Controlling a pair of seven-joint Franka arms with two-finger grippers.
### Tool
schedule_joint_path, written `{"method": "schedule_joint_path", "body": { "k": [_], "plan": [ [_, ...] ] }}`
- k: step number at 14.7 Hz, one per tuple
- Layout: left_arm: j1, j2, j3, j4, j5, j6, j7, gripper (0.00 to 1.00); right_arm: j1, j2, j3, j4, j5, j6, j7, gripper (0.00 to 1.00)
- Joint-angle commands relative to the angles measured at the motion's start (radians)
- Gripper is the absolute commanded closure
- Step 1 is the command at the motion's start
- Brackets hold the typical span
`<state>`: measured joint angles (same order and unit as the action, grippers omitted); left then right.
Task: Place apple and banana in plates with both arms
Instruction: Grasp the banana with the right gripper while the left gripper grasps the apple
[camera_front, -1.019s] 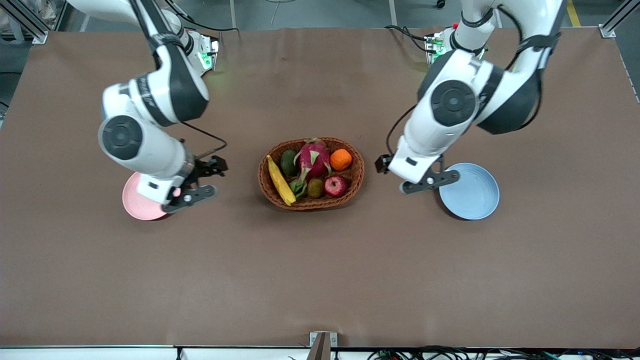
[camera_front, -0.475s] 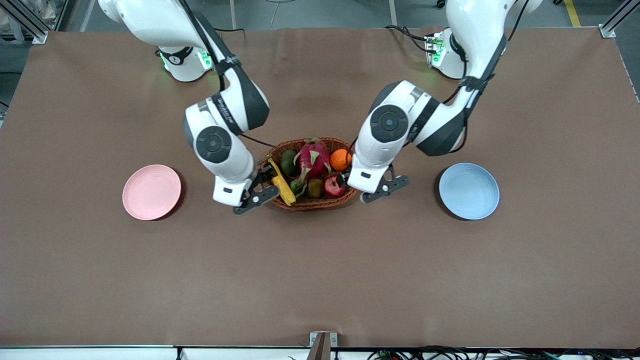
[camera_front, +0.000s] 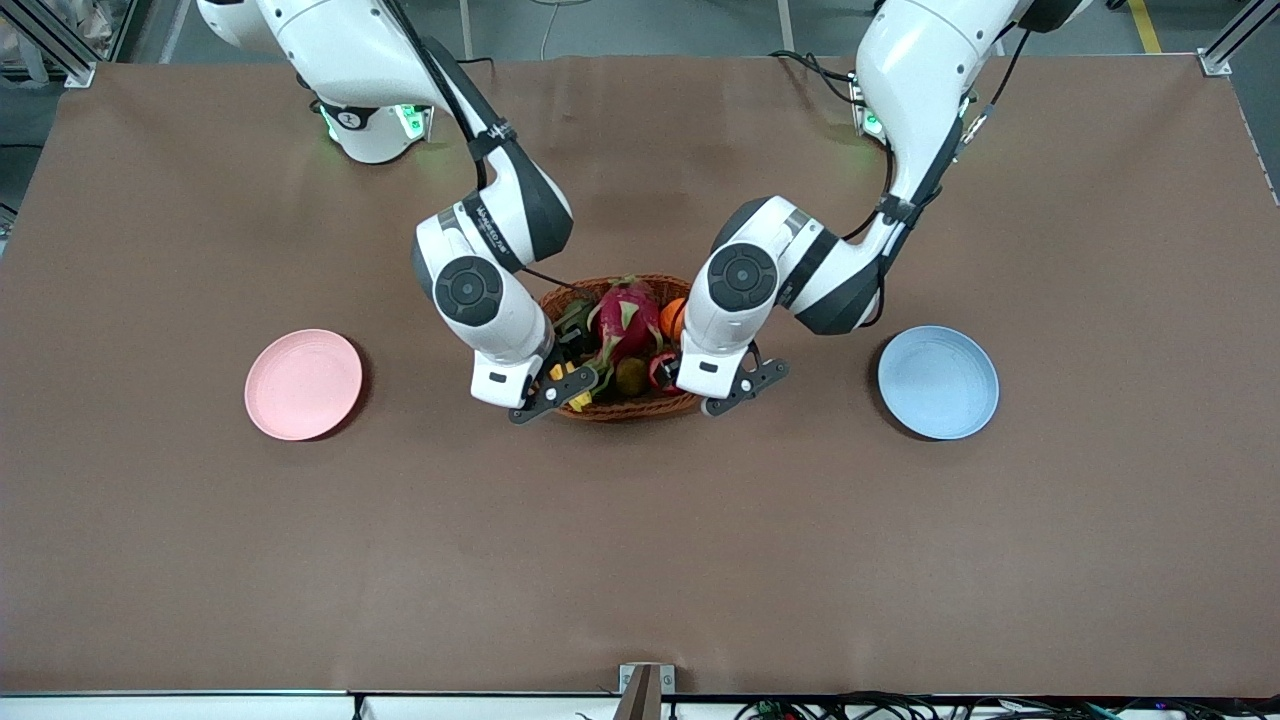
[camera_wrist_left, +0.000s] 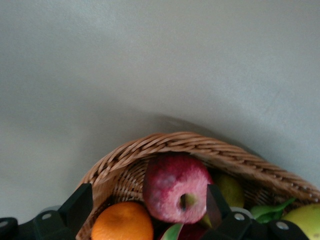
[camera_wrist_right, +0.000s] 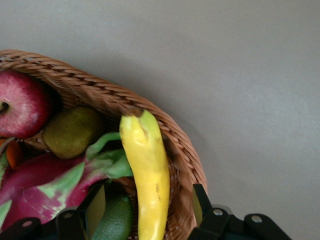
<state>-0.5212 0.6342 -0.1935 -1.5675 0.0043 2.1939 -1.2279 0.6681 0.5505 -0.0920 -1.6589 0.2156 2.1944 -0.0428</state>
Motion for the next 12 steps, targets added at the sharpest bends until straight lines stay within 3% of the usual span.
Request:
{"method": "schedule_joint_path", "body": {
  "k": [1,12],
  "plan": [
    [-0.023,0.044,0.003,0.023,-0.027,0.065,-0.047,0.0,0.018,0.029,-0.011,0.016,0.022,0.033,0.0,0.22],
    [-0.043,0.094,0.005,0.02,-0.093,0.129,-0.102,0.0,0.047,0.08,-0.012,0.028,0.008,0.109,-0.008,0.29]
  ]
}}
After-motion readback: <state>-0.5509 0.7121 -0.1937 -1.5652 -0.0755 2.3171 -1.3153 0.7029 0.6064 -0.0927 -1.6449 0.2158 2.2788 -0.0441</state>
